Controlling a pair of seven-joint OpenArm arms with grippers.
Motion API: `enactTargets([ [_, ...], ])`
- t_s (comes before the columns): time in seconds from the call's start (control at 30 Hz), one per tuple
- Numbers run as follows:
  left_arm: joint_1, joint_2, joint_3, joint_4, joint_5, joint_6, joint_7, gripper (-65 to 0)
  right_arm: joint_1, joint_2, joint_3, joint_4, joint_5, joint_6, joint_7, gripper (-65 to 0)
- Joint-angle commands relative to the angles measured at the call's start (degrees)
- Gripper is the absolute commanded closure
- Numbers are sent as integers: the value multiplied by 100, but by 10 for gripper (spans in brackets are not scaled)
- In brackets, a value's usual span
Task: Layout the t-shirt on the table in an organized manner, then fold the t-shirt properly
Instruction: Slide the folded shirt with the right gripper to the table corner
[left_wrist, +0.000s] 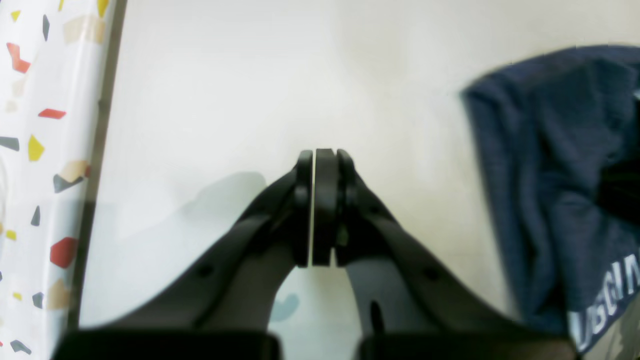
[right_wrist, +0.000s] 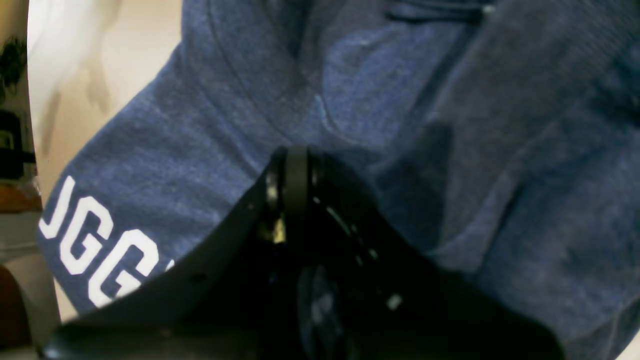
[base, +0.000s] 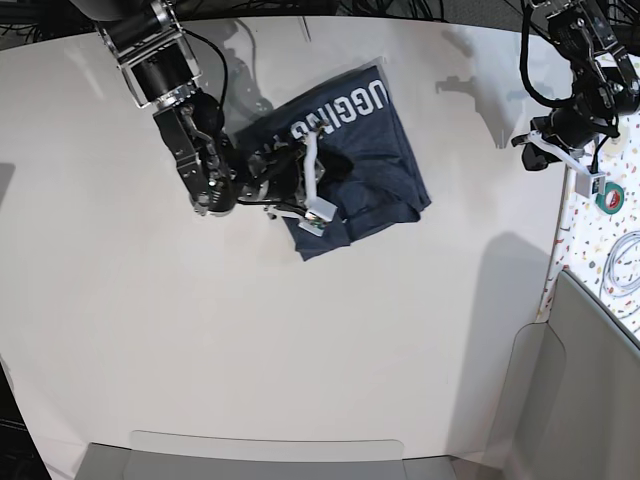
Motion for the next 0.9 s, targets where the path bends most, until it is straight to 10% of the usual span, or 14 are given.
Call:
enactTargets([
  [0.0,-42,-82,-17,89,-86,-17,-82,-11,-66,361,207,74,-574,-56,-632,0],
  [0.43,-253,-82,230,89,-86,-17,-65,-13,-813,2603,2229,425,-1022,-56,-1142,0],
  [0.87,-253,6,476,89,-86,-17,-74,-12,-1191,2691,2194,425,-4143,-56,-1107,0],
])
